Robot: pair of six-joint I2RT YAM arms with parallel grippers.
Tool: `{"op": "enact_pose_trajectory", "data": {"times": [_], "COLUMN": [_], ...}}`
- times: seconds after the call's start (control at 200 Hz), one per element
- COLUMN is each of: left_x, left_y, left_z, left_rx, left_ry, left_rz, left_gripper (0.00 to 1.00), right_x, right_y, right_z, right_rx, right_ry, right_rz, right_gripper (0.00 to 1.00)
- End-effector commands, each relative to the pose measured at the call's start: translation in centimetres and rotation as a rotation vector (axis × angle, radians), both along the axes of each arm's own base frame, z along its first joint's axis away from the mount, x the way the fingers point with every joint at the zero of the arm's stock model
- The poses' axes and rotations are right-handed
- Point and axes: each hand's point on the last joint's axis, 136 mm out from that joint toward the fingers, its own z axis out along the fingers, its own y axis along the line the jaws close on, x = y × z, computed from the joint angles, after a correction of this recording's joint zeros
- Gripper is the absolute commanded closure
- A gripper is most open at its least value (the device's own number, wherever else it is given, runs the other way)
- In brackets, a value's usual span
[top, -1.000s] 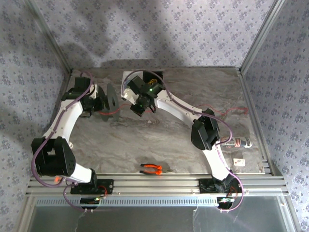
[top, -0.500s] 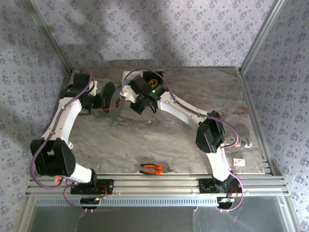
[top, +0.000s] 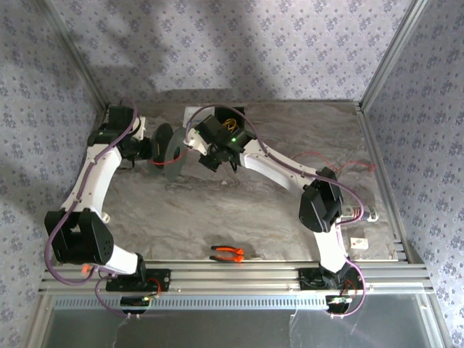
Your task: Wrap the cables
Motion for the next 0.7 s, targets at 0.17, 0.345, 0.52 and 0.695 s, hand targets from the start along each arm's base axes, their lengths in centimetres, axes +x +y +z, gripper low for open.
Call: {"op": "enact_pose_trajectory", "data": {"times": [0.17,0.345,0.52,0.695], "left_x": [0.1,0.4,0.8,1.1], "left_y": [-0.1,0.0,-0.1,0.0], "left_z": [1.9,2.8,3.5,4.4], "left_rx": [0.008,0.005,-0.002,-0.01], "left_ry": [-0.026,-0.049,-0.066,-0.098], "left_rz": [-0.012,-0.009,-0.008,0.009], "left_gripper": [0.67,0.73,0.84,1.0], "right_x": [-0.2,-0.3,-0.5,-0.8], "right_y": [-0.6,-0.5,-0.6,-0.7], "right_z": [2.2,2.2,2.0,1.6], "right_rx": [-0.004,-0.028,-0.045,-0.05], "right_ry": [-0.066,-0.092,-0.096,-0.084], "right_rz": [-0.004,0.005,0.009,0.018], "right_gripper": [1.0,1.0,1.0,1.0]}}
